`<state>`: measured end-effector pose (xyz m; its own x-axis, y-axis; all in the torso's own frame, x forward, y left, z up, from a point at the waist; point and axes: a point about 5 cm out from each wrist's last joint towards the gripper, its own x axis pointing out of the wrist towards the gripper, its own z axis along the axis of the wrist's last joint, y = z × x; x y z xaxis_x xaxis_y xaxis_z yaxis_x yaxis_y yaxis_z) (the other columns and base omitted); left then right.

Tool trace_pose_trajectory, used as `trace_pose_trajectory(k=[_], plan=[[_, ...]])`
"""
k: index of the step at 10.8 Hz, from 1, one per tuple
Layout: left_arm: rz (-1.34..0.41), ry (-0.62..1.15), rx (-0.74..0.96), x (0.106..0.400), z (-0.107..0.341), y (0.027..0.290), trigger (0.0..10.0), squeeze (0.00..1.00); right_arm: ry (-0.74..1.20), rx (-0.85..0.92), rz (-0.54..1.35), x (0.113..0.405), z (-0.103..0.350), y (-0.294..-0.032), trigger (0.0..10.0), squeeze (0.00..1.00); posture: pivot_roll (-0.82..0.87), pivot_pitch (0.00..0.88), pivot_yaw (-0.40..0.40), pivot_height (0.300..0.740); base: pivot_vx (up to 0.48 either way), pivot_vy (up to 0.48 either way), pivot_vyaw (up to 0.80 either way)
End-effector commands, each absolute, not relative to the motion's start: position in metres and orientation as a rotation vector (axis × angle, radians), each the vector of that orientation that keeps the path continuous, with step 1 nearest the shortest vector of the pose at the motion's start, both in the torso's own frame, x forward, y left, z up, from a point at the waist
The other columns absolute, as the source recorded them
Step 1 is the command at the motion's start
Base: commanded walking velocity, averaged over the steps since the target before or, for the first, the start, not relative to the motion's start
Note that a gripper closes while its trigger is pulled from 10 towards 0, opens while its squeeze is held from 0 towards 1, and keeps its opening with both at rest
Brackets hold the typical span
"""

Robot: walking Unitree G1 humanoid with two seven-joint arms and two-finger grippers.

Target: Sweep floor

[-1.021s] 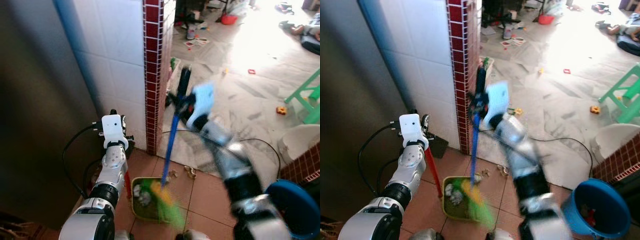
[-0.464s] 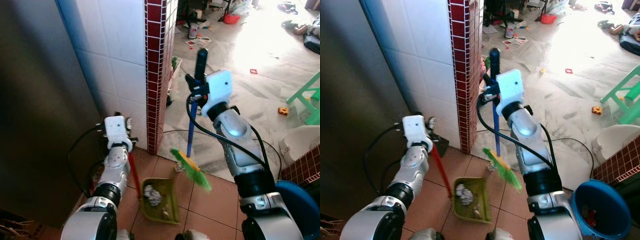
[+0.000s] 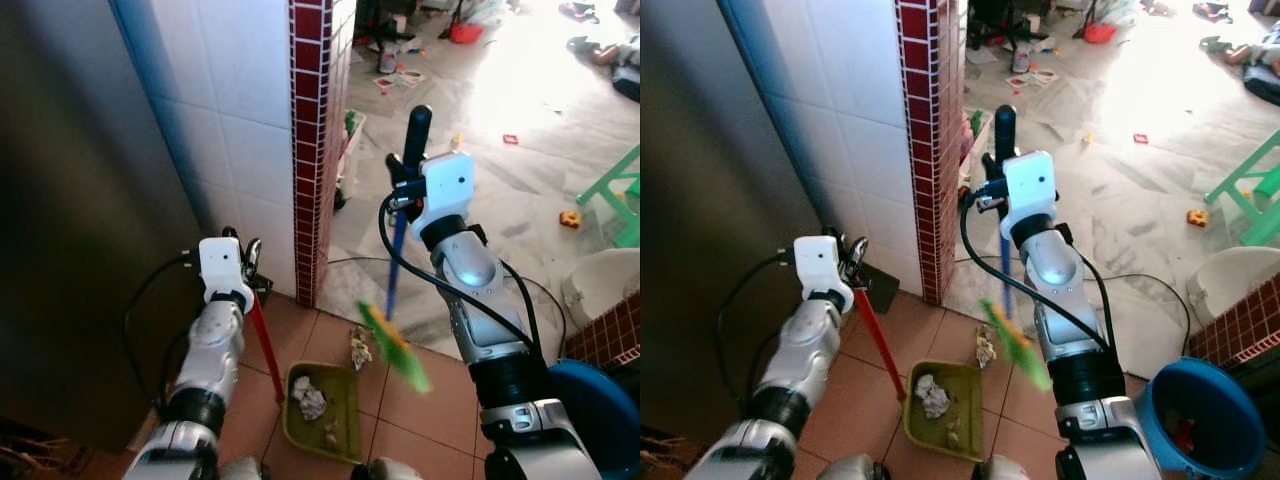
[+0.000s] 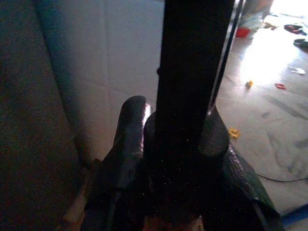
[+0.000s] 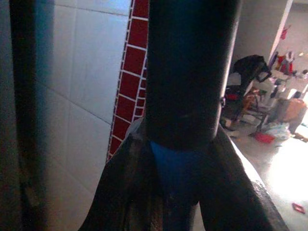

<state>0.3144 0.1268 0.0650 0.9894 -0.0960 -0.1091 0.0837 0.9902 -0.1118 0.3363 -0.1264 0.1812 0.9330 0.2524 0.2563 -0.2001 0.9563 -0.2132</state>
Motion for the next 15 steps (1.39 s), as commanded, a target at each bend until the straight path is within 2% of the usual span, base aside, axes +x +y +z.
trace_pose_trajectory(k=[1, 2, 5, 8, 9, 15], plan=[[-0.159, 0.104, -0.146, 0.314, 0.077, 0.120, 10.0, 0.00, -0.367, -0.208, 0.211, 0.334, 0.195, -0.126, 10.0, 0.00, -0.01, 0.036, 0.002, 0.740, 0.000, 0.000, 0.00], [-0.216, 0.095, -0.164, 0.308, 0.081, 0.116, 10.0, 0.00, -0.372, -0.244, 0.178, 0.332, 0.194, -0.128, 10.0, 0.00, 0.00, 0.046, 0.000, 0.740, 0.000, 0.000, 0.00], [-0.180, 0.045, -0.160, 0.299, 0.095, 0.128, 10.0, 0.00, -0.294, -0.331, -0.021, 0.320, 0.167, -0.155, 10.0, 0.00, 0.00, 0.024, 0.004, 0.740, 0.000, 0.000, 0.00], [-0.193, 0.052, -0.151, 0.292, 0.095, 0.132, 10.0, 0.00, -0.181, -0.256, -0.064, 0.312, 0.135, -0.156, 10.0, 0.00, 0.01, 0.000, 0.013, 0.740, 0.000, 0.000, 0.00], [-0.198, 0.036, -0.098, 0.293, 0.096, 0.133, 10.0, 0.00, -0.149, -0.229, -0.073, 0.313, 0.127, -0.153, 10.0, 0.00, 0.01, 0.000, 0.015, 0.740, 0.000, 0.000, 0.00], [-0.267, 0.027, -0.090, 0.291, 0.099, 0.119, 10.0, 0.00, -0.112, -0.200, -0.098, 0.318, 0.120, -0.154, 10.0, 0.00, 0.01, 0.000, 0.015, 0.740, 0.000, 0.000, -0.75]])
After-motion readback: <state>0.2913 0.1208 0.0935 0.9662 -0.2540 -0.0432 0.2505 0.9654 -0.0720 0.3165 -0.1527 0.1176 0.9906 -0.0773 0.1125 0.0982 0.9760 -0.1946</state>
